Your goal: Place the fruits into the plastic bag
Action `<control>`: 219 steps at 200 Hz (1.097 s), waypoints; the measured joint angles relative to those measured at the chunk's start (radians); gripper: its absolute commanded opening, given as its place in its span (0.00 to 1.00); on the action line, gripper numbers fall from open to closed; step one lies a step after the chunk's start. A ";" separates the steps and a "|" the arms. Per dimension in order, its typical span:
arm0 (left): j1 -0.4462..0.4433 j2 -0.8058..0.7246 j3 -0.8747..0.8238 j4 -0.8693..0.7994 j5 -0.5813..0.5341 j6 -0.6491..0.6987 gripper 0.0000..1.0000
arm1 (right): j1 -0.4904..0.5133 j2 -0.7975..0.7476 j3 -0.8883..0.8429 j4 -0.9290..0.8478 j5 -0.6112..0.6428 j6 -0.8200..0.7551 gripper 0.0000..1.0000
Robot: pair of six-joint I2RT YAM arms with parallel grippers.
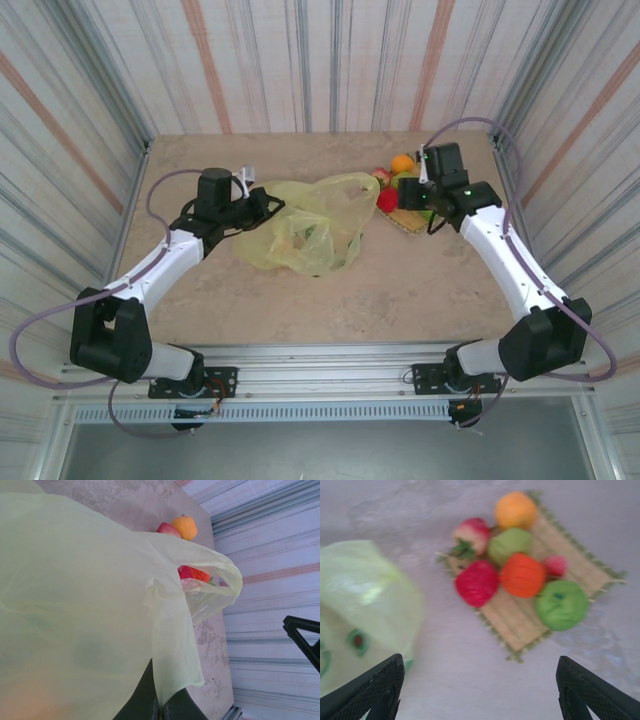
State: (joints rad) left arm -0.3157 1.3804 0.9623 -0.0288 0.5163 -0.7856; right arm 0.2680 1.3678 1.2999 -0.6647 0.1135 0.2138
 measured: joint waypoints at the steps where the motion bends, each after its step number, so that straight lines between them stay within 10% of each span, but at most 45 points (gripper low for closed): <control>1: 0.000 0.000 0.000 0.000 0.000 0.000 0.00 | -0.004 0.001 0.000 -0.001 0.000 0.000 0.83; 52: 0.000 0.000 0.000 0.000 0.000 0.000 0.00 | -0.156 0.132 0.006 -0.013 0.014 -0.062 0.85; 109: 0.000 0.000 0.000 0.000 0.000 0.000 0.00 | -0.137 0.340 0.080 -0.013 0.029 -0.261 1.00; 219: 0.000 0.000 0.000 -0.004 -0.002 -0.004 0.00 | -0.106 0.544 0.180 0.073 0.097 -0.642 0.99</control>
State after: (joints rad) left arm -0.3157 1.3804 0.9627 -0.0326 0.5144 -0.7898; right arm 0.1616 1.9114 1.4796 -0.5919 0.2104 -0.4278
